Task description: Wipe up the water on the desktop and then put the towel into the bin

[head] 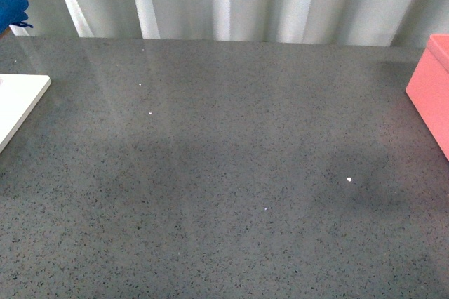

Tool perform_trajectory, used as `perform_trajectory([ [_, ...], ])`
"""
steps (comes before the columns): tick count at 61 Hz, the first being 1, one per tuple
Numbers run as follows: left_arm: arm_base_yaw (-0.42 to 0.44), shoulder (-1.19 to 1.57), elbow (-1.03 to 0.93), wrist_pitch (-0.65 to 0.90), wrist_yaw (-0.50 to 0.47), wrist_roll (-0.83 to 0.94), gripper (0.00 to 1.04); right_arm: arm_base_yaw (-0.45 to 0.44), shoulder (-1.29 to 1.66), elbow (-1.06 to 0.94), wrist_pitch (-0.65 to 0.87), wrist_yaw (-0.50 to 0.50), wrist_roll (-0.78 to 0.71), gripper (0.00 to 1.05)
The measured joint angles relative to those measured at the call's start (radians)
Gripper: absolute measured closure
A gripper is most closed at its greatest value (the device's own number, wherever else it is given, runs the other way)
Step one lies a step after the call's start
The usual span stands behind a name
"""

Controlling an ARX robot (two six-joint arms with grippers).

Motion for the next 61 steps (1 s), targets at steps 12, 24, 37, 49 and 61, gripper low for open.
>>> perform_trajectory([
  [12,0.029,0.04,0.019,-0.044,0.005,0.009,0.07,0.0,0.0,0.0,0.0,0.0,0.0,0.07],
  [24,0.049,0.094,0.047,-0.107,0.035,-0.004,0.07,0.0,0.0,0.0,0.0,0.0,0.0,0.07],
  [37,0.067,0.129,0.068,-0.079,0.023,0.01,0.07,0.0,0.0,0.0,0.0,0.0,0.0,0.07],
  [49,0.09,0.143,0.068,-0.069,0.014,0.019,0.07,0.0,0.0,0.0,0.0,0.0,0.0,0.07],
  [61,0.1,0.145,0.061,-0.068,0.043,0.017,0.24,0.0,0.0,0.0,0.0,0.0,0.0,0.07],
])
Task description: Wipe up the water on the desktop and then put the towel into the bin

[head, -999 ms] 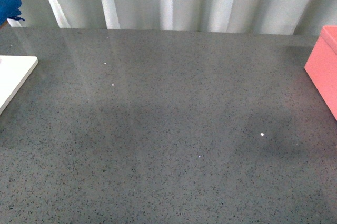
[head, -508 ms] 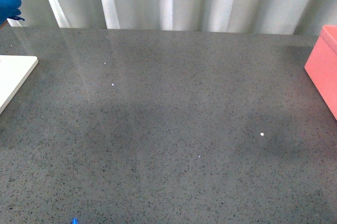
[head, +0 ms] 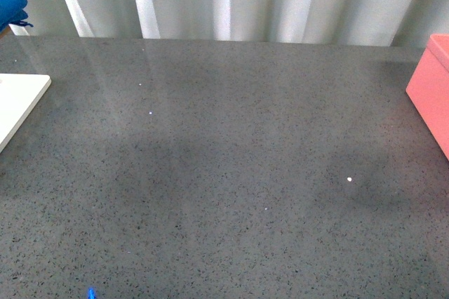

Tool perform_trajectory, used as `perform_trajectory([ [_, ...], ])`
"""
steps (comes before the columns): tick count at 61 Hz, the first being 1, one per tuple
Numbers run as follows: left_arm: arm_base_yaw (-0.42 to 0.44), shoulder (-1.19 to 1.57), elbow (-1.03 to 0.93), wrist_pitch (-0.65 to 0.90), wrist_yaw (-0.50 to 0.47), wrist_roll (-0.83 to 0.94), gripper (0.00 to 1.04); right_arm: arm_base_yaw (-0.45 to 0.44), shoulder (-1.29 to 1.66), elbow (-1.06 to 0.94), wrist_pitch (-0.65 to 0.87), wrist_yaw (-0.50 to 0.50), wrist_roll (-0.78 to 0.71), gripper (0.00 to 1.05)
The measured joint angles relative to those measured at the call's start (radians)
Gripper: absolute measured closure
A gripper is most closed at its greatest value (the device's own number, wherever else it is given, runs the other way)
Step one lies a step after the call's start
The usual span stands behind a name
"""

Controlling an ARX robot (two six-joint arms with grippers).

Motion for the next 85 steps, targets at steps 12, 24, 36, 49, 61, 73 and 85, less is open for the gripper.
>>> perform_trajectory([
  [12,-0.002,-0.006,-0.024,0.011,0.035,-0.015,0.54,0.0,0.0,0.0,0.0,0.0,0.0,0.07],
  [24,-0.003,-0.037,-0.055,0.025,0.058,-0.025,0.88,0.0,0.0,0.0,0.0,0.0,0.0,0.07],
  [36,-0.003,-0.09,-0.068,0.051,0.1,-0.026,1.01,0.0,0.0,0.0,0.0,0.0,0.0,0.07],
  [49,-0.014,-0.194,-0.071,0.058,0.177,-0.046,1.01,0.0,0.0,0.0,0.0,0.0,0.0,0.07],
  [61,-0.081,-0.371,-0.154,0.105,0.37,-0.129,1.01,0.0,0.0,0.0,0.0,0.0,0.0,0.07],
  [73,-0.212,-0.52,-0.288,0.184,0.554,-0.294,1.01,0.0,0.0,0.0,0.0,0.0,0.0,0.07],
  [85,-0.368,-0.563,-0.388,0.292,0.623,-0.501,1.01,0.0,0.0,0.0,0.0,0.0,0.0,0.07],
])
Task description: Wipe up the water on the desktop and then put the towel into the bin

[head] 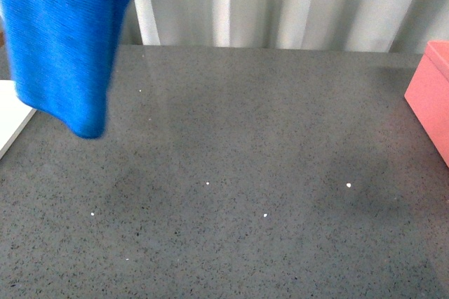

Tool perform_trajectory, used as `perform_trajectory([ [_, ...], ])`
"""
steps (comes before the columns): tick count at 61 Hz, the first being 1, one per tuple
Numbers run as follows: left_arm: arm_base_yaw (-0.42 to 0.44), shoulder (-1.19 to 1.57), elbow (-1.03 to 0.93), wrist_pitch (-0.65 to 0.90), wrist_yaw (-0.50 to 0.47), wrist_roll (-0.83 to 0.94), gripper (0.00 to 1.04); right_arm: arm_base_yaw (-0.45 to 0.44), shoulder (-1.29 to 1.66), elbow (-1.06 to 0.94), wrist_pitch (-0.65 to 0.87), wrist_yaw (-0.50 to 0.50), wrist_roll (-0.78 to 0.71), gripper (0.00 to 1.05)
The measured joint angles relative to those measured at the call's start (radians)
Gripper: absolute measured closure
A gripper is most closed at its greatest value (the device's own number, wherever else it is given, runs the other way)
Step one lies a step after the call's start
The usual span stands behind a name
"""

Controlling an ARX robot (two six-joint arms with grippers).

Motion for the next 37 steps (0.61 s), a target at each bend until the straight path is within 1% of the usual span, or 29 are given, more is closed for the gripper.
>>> perform_trajectory([
  [19,-0.15,0.008,-0.073,0.164,0.007,-0.182,1.01,0.0,0.0,0.0,0.0,0.0,0.0,0.07],
  [34,-0.247,0.024,-0.124,0.257,-0.005,-0.237,1.01,0.0,0.0,0.0,0.0,0.0,0.0,0.07],
  [37,-0.26,0.029,-0.125,0.247,-0.03,-0.229,1.01,0.0,0.0,0.0,0.0,0.0,0.0,0.07],
])
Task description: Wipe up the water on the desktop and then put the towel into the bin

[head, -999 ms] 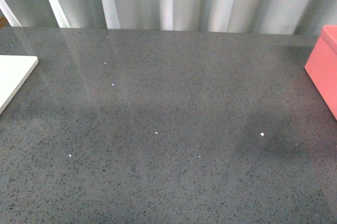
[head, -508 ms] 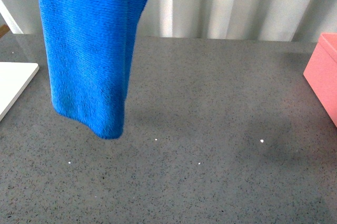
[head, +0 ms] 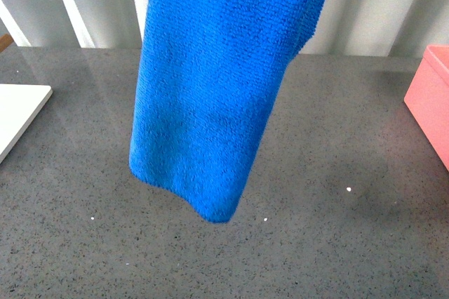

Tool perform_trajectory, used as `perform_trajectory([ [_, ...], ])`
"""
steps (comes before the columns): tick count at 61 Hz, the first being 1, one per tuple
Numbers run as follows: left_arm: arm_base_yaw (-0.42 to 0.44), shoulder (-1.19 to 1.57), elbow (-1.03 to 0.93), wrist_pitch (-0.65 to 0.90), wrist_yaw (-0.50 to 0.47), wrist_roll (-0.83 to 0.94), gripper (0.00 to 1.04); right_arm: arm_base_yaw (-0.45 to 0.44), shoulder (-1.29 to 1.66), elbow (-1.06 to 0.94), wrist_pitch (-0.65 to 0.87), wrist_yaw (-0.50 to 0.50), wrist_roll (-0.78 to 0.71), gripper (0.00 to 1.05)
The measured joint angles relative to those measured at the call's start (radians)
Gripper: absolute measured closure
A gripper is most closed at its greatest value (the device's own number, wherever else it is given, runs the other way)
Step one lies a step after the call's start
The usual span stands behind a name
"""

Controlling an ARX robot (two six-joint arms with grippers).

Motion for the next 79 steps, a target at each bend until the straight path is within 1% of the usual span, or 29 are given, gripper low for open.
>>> perform_trajectory([
  [4,-0.011,0.006,0.0,-0.01,-0.015,0.013,1.01,0.0,0.0,0.0,0.0,0.0,0.0,0.07],
  [32,-0.014,0.009,0.0,-0.01,-0.019,0.027,1.01,0.0,0.0,0.0,0.0,0.0,0.0,0.07],
  [34,-0.014,0.009,0.0,-0.01,-0.019,0.027,1.01,0.005,0.01,0.005,-0.018,0.017,0.009,0.07],
  [36,-0.014,0.009,0.0,-0.01,-0.019,0.027,1.01,0.013,0.068,0.043,-0.11,0.07,0.027,0.07],
  [39,-0.014,0.009,-0.001,-0.01,-0.019,0.027,1.01,0.003,0.174,0.077,-0.136,0.069,0.048,0.07],
  [41,-0.014,0.009,-0.001,-0.01,-0.019,0.027,1.01,-0.017,0.259,0.097,-0.117,0.031,0.063,0.07],
  [44,-0.014,0.009,-0.001,-0.01,-0.019,0.027,1.01,-0.058,0.393,0.127,-0.048,-0.058,0.087,0.07],
  [46,-0.014,0.009,-0.001,-0.01,-0.019,0.027,1.01,-0.093,0.495,0.152,0.014,-0.148,0.113,0.07],
  [47,-0.014,0.01,-0.001,-0.01,-0.019,0.027,1.01,-0.101,0.518,0.158,0.028,-0.169,0.117,0.07],
  [48,-0.014,0.01,-0.001,-0.01,-0.019,0.027,1.01,-0.118,0.568,0.172,0.06,-0.213,0.124,0.07],
  [49,-0.014,0.011,-0.001,-0.01,-0.019,0.027,1.01,-0.125,0.591,0.178,0.075,-0.223,0.129,0.07],
  [50,-0.015,0.011,-0.001,-0.01,-0.019,0.027,1.01,-0.137,0.635,0.19,0.103,-0.272,0.14,0.07],
  [51,-0.015,0.011,-0.001,-0.01,-0.019,0.027,1.01,-0.143,0.659,0.197,0.12,-0.284,0.142,0.07],
  [53,-0.014,0.011,-0.001,-0.01,-0.019,0.027,1.01,-0.158,0.742,0.22,0.172,-0.379,0.163,0.07],
  [54,-0.014,0.011,-0.001,-0.01,-0.019,0.027,1.01,-0.159,0.761,0.225,0.183,-0.4,0.165,0.07],
  [60,-0.014,0.011,-0.001,-0.01,-0.021,0.027,1.01,-0.149,0.93,0.262,0.304,-0.606,0.198,0.07],
  [61,-0.014,0.011,-0.001,-0.01,-0.022,0.027,1.01,-0.145,0.945,0.266,0.314,-0.614,0.199,0.07],
  [62,-0.014,0.011,-0.001,-0.01,-0.021,0.027,1.01,-0.136,0.975,0.275,0.333,-0.647,0.201,0.07],
  [64,-0.014,0.011,-0.001,-0.01,-0.021,0.027,1.01,-0.119,1.019,0.288,0.364,-0.678,0.205,0.07],
  [65,-0.014,0.011,-0.001,-0.01,-0.021,0.027,1.01,-0.1,1.062,0.304,0.382,-0.703,0.204,0.07],
  [68,-0.014,0.011,-0.001,-0.01,-0.02,0.027,1.01,-0.044,1.15,0.337,0.423,-0.734,0.195,0.07],
  [71,-0.014,0.011,-0.001,-0.01,-0.021,0.027,1.01,0.002,1.206,0.359,0.441,-0.737,0.177,0.07],
  [75,-0.014,0.011,-0.001,-0.01,-0.022,0.027,1.01,0.062,1.288,0.397,0.469,-0.713,0.17,0.07],
  [79,-0.014,0.011,-0.001,-0.01,-0.021,0.027,1.01,0.101,1.352,0.431,0.495,-0.724,0.168,0.07],
])
